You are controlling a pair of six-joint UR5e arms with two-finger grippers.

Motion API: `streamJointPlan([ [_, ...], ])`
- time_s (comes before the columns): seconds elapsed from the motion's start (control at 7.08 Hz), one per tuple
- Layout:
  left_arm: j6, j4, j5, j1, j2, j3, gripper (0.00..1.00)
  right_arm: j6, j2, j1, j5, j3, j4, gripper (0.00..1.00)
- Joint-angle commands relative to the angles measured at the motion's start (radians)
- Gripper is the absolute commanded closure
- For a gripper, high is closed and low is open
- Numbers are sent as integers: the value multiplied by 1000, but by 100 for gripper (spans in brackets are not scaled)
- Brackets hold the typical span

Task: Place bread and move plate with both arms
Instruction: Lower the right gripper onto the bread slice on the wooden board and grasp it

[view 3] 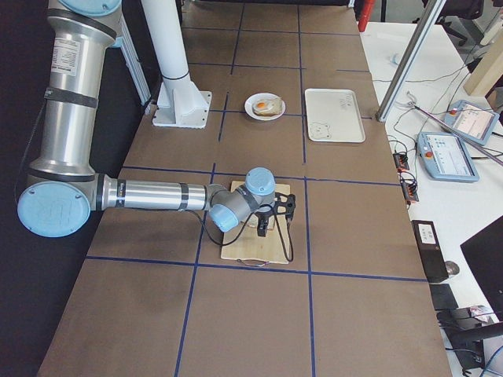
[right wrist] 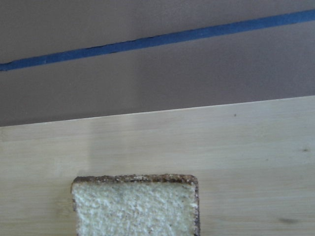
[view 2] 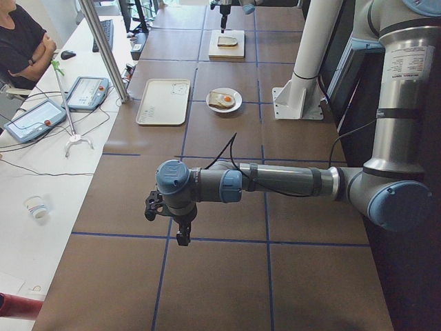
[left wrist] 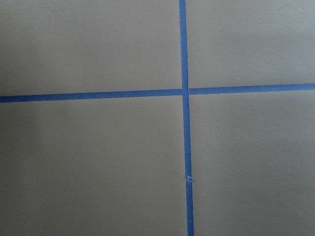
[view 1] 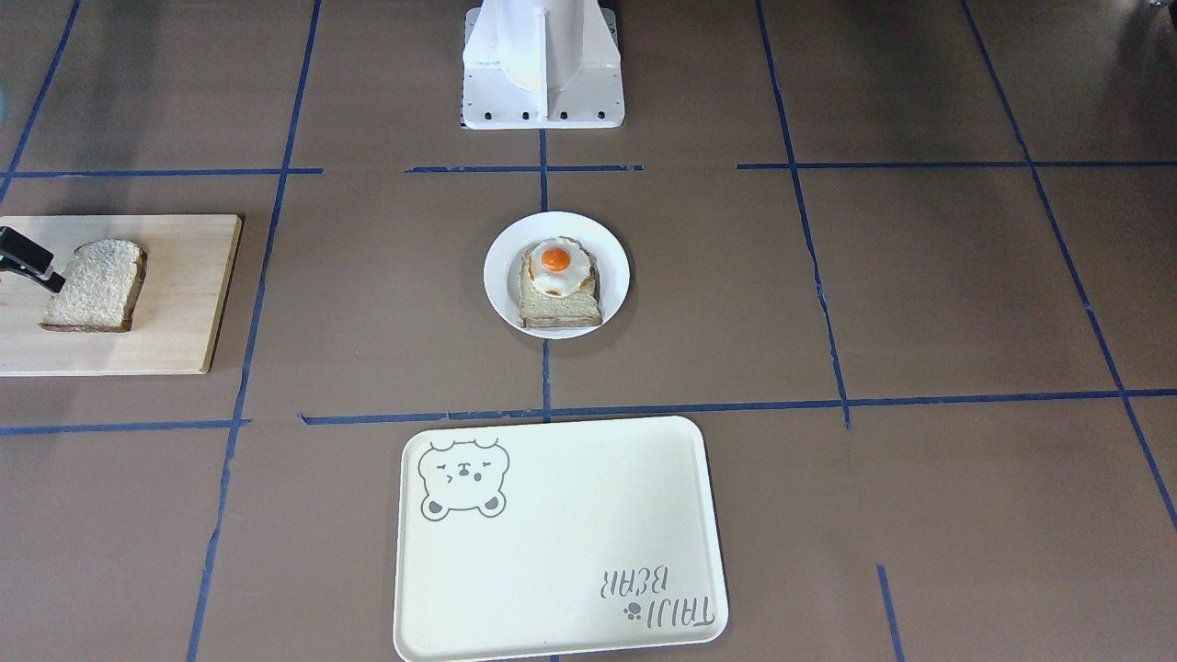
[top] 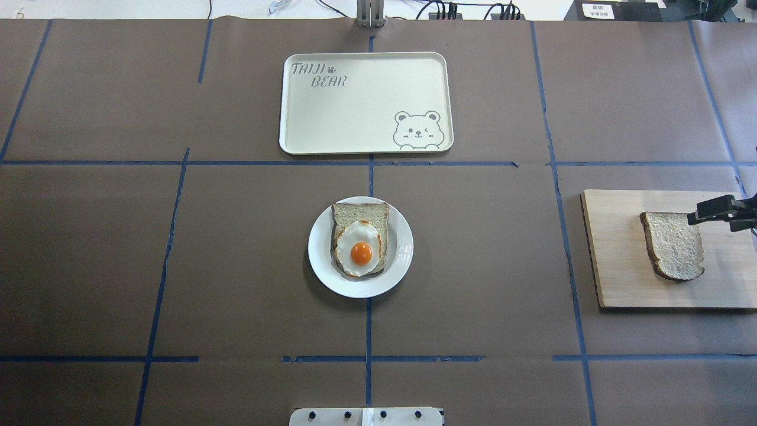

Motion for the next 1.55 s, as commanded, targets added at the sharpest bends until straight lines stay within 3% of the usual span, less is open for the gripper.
streamJointPlan([
  [0.0, 3, 0, 0, 0, -3, 1, 0, 19, 0, -42, -28, -13, 20, 0],
  [0.42, 2, 0, 0, -2, -1, -9, 0, 19, 9, -51, -33, -52, 20, 7],
  [0.56, 3, 0, -2, -2, -3, -10, 0, 19, 9, -51, -33, -53, 20, 17],
  [0.99, 2, 1, -2, -2, -1, -22, 0, 13, 0, -54, -36, -61, 18, 23],
  [1.13, 2, 1, -3, -2, -1, -22, 0, 13, 0, -54, -36, -63, 18, 29],
  [1.41, 2, 1, -5, -2, -1, -22, 0, 13, 0, -56, -36, -61, 18, 53],
])
